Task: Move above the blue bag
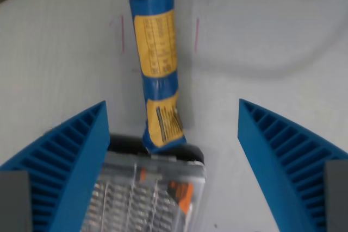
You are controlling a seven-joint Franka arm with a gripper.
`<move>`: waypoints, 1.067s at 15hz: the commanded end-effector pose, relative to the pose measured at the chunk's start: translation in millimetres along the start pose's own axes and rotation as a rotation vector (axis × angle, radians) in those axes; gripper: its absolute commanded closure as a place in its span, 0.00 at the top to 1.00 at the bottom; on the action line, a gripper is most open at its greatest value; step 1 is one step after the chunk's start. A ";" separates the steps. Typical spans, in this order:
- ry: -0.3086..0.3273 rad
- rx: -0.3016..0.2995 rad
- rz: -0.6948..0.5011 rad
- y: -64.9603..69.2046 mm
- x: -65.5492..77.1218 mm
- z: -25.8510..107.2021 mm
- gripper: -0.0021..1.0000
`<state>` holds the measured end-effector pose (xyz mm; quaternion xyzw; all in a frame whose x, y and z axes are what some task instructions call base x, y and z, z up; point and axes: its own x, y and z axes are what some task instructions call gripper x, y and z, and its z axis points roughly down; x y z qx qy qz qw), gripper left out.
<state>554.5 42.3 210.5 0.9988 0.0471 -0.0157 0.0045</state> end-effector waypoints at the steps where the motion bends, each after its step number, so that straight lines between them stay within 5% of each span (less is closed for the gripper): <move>1: 0.084 -0.095 0.019 -5.7 -1.6 12.7 1.00; 10: 0.087 -0.103 0.017 -13.8 3.7 56.7 1.00; 16: 0.087 -0.100 0.014 -16.9 3.3 67.9 1.00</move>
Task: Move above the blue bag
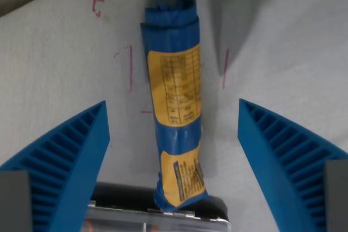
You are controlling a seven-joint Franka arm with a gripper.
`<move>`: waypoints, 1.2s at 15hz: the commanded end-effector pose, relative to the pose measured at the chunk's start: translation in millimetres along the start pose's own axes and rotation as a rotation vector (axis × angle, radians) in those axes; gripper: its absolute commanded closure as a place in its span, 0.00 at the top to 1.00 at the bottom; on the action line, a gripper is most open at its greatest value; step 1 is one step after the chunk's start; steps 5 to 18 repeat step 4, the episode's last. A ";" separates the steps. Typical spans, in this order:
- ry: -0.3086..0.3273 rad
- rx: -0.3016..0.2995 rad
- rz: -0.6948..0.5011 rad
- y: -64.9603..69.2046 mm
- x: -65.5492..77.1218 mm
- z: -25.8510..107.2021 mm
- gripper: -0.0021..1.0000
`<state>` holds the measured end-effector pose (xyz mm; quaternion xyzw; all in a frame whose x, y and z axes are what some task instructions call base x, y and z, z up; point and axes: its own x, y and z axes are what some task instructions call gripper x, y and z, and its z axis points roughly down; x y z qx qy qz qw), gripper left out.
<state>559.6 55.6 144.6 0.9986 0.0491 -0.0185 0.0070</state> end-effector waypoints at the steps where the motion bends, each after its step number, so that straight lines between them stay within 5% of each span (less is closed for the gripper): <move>1: 0.094 -0.093 0.018 -3.9 -5.3 2.9 1.00; 18: 0.095 -0.092 0.019 -4.1 -5.6 3.5 1.00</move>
